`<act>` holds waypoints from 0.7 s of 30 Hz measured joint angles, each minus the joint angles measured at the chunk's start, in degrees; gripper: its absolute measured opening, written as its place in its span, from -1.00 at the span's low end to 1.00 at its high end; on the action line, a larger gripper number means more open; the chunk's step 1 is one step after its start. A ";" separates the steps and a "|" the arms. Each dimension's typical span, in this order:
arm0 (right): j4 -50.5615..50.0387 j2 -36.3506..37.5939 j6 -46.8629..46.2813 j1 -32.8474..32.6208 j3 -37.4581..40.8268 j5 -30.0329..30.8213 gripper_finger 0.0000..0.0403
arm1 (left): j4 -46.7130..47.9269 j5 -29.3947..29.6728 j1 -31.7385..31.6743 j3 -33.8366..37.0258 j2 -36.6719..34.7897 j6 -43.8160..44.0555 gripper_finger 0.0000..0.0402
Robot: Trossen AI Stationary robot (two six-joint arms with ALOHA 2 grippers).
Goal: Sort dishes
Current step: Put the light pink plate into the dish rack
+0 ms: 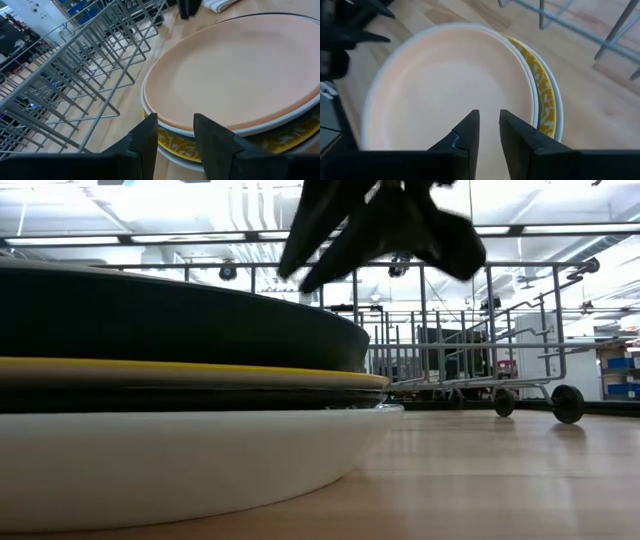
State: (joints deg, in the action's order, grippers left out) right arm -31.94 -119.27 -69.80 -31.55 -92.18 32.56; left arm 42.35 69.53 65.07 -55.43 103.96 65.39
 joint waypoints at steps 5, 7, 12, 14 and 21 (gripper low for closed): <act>0.80 -1.65 -1.16 0.39 0.00 0.13 -0.58 | -0.71 -0.02 -0.10 0.50 0.00 0.11 -0.43; 0.66 -2.22 -1.68 0.75 0.03 0.15 -0.57 | -1.24 -0.03 -0.10 0.73 0.00 0.10 -0.43; 0.48 -2.48 -2.21 1.35 0.03 0.44 -0.54 | -4.11 -0.08 -0.18 1.98 0.00 0.12 -0.43; 0.31 -2.62 -2.19 1.58 0.03 0.43 -0.53 | -5.57 -0.13 -0.25 2.74 0.01 0.05 -0.43; -2.96 -2.54 -2.19 1.99 0.03 0.48 -0.47 | -7.27 -0.17 -0.40 3.61 0.02 -0.40 -0.43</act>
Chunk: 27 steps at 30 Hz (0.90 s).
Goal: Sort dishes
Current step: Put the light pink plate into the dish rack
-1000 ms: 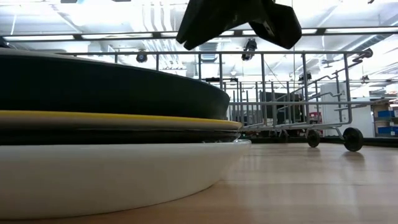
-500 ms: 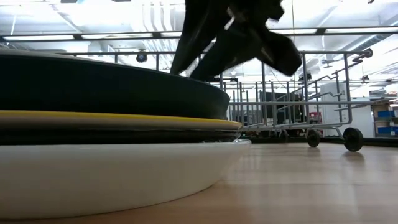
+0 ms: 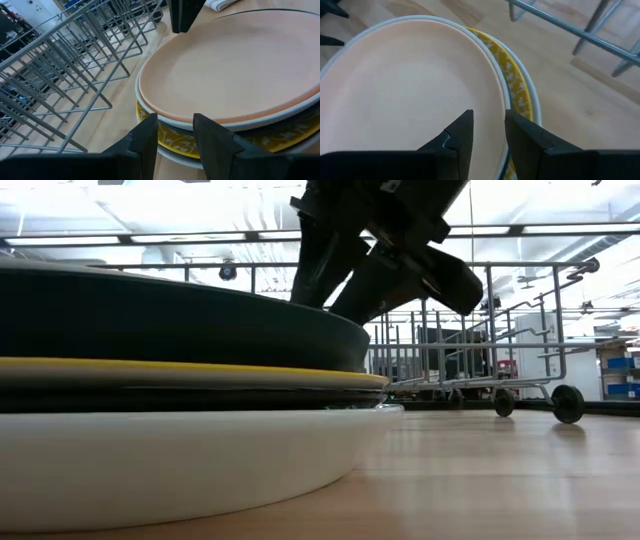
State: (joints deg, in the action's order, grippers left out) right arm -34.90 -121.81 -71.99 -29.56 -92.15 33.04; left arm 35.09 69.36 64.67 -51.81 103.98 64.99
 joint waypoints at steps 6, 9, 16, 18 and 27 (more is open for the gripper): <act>-0.84 0.14 0.07 -0.02 -0.01 -0.04 -0.41 | -0.11 0.00 -0.27 0.11 0.00 -0.20 -0.43; -0.80 0.08 0.07 -0.02 -0.01 -0.16 -0.39 | -0.19 0.02 -0.48 0.21 0.00 -0.19 -0.43; -0.62 0.05 1.44 -0.01 0.00 -0.37 -0.44 | -1.06 0.20 -1.56 1.29 0.00 -0.76 -0.43; -0.62 0.05 1.69 -0.02 0.00 -0.39 -0.48 | -1.97 0.11 -1.83 1.91 0.00 -0.86 -0.43; -0.84 0.03 5.17 0.03 -0.01 -0.61 -0.60 | -3.85 -0.30 -2.20 2.91 0.00 -0.89 -0.43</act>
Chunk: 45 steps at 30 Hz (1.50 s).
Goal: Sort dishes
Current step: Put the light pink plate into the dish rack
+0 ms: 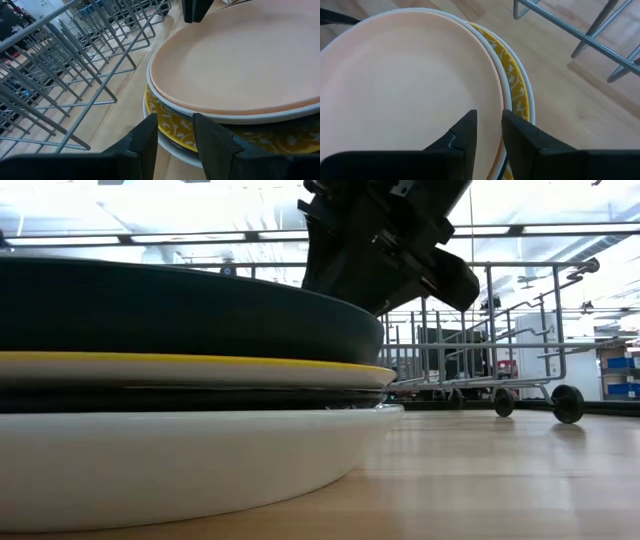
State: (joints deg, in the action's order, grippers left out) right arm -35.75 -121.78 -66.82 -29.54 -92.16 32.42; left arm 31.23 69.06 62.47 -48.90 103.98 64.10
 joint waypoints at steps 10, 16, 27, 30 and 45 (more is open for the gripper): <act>0.87 -0.33 1.04 0.30 0.00 -1.53 -0.59 | -0.20 -0.93 -0.28 0.00 0.00 -0.17 -0.43; 2.93 -0.33 2.65 0.30 0.00 -2.53 -0.57 | -0.27 -0.84 -0.34 0.00 0.00 -0.17 -0.43; 4.37 0.14 6.04 0.32 -0.04 -4.45 -0.72 | -0.39 -0.79 -0.32 -0.13 0.00 -0.20 -0.43; 2.02 0.33 5.69 0.33 -0.99 -4.13 -0.75 | -0.40 -0.91 -0.32 -0.13 0.00 -0.20 -0.43; -4.29 -0.26 -0.21 0.96 -2.08 -4.53 -0.41 | -0.51 -1.03 -0.32 -0.13 0.00 -0.48 -0.43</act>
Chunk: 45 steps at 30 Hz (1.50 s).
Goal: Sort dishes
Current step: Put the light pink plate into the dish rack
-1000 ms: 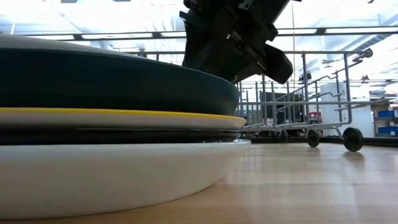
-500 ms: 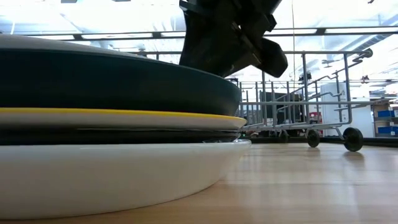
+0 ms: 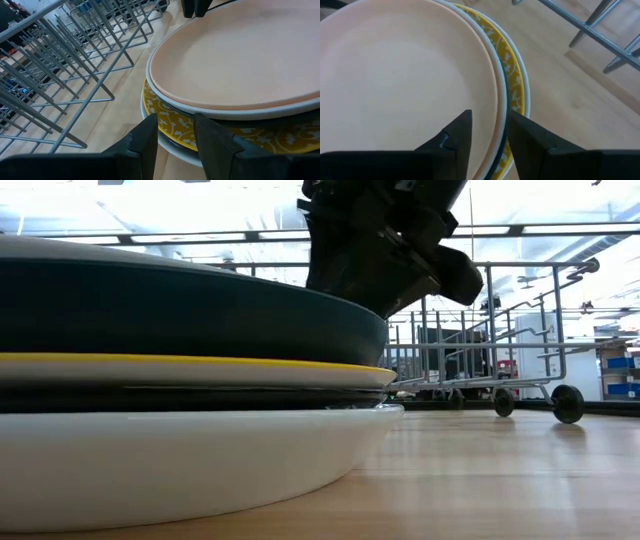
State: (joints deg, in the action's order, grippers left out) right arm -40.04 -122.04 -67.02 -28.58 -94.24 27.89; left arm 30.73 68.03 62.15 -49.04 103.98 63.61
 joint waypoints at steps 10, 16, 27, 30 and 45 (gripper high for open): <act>2.09 -1.77 1.13 0.44 0.00 -1.08 -0.24 | -0.31 -0.02 0.00 0.00 0.00 0.02 -0.43; 2.45 -1.75 2.61 0.53 0.00 -0.92 -0.27 | 0.18 -0.20 0.00 -0.43 0.00 -0.20 -0.43; 5.14 -1.75 6.07 0.53 0.00 -1.18 -0.40 | 4.11 -4.30 0.04 -5.26 0.00 -4.65 -0.43; 6.73 -1.75 6.99 0.51 0.00 -1.69 -0.45 | 4.32 -4.51 0.04 -5.46 0.00 -4.65 -0.43; 5.98 -0.26 5.08 0.50 0.00 -4.49 -0.58 | 5.25 -8.78 0.00 -5.46 0.00 -4.63 -0.43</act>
State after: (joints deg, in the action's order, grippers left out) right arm -34.06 -122.30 -61.94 -28.08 -94.24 23.40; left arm 35.97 59.25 62.15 -54.50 103.98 58.98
